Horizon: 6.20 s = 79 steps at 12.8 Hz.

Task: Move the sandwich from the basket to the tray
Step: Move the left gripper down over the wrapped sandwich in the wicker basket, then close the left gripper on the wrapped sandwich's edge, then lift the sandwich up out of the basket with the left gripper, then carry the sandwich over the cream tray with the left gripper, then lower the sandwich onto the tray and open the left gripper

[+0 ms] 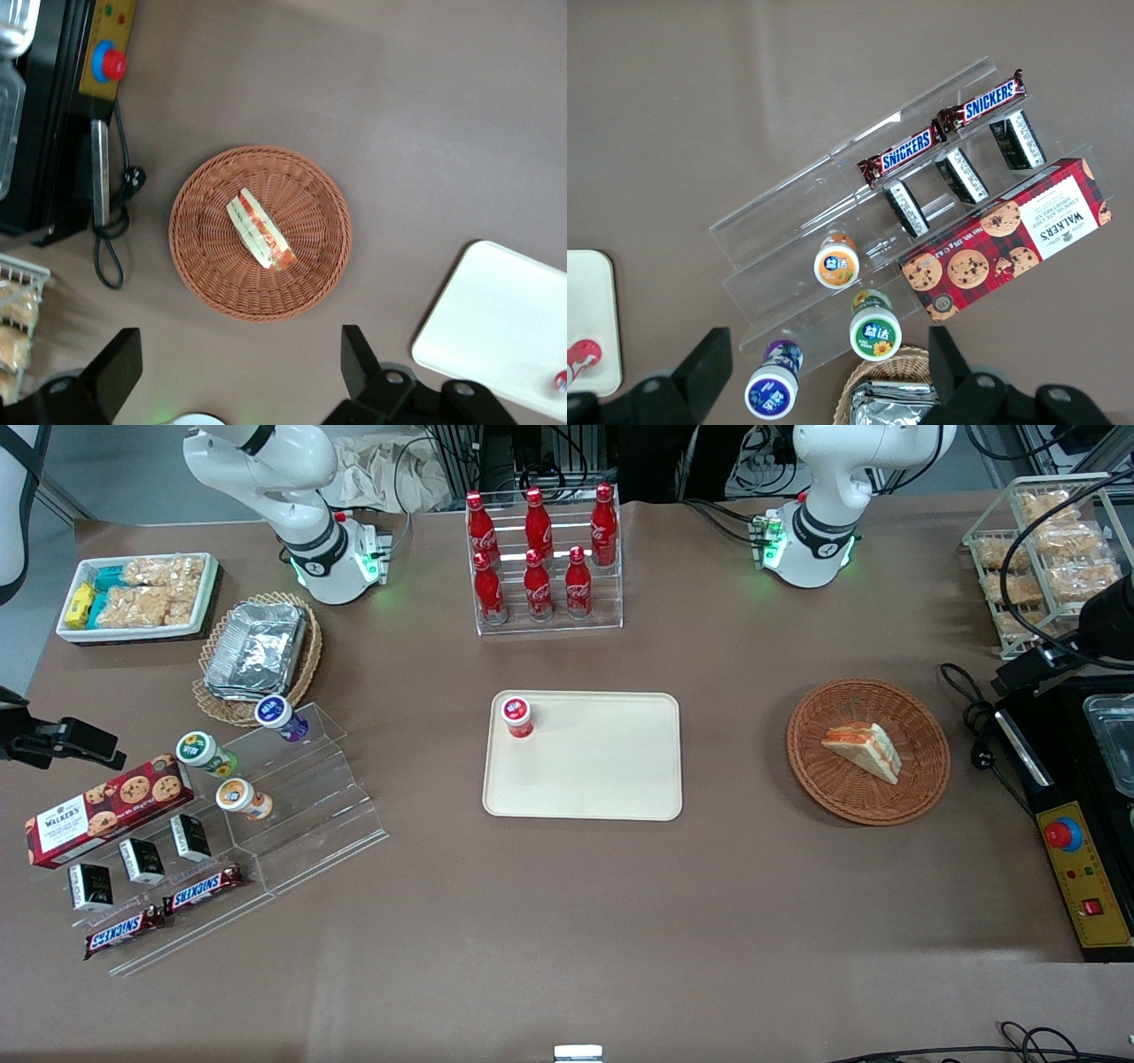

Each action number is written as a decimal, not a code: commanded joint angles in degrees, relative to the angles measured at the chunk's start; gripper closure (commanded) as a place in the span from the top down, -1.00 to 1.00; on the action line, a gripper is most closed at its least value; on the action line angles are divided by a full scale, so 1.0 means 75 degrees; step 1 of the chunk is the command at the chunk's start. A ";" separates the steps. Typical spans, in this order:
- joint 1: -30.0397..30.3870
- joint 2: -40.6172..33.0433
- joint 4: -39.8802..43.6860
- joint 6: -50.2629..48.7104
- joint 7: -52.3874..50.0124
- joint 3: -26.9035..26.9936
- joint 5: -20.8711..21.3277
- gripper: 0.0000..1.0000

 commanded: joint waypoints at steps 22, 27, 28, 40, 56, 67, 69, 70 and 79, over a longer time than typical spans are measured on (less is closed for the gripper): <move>-0.0012 0.1127 -0.6844 0.8682 -0.4374 -0.0040 -0.0137 0.78; -0.0071 0.1221 -0.6856 0.8694 -0.4374 -0.0098 -0.0161 -1.00; -0.0071 0.1128 -0.6832 0.8636 -0.4363 -0.0098 -0.0161 -1.00; -0.0095 -0.0209 -0.1374 0.0552 -0.1247 -0.0739 -0.0033 -1.00; -0.1171 0.3082 -0.2155 0.4530 -0.3025 -0.4786 0.1617 -1.00; -0.1384 0.4409 -0.2086 0.5131 -0.3964 -0.4786 0.3249 1.00; -0.1314 0.4339 -0.1865 0.5050 -0.3964 -0.4786 0.3167 1.00; -0.1302 0.4222 -0.1747 0.4840 -0.3999 -0.4786 0.3086 1.00; 0.0067 0.1670 -0.0692 0.2683 -0.4069 -0.4821 0.0931 1.00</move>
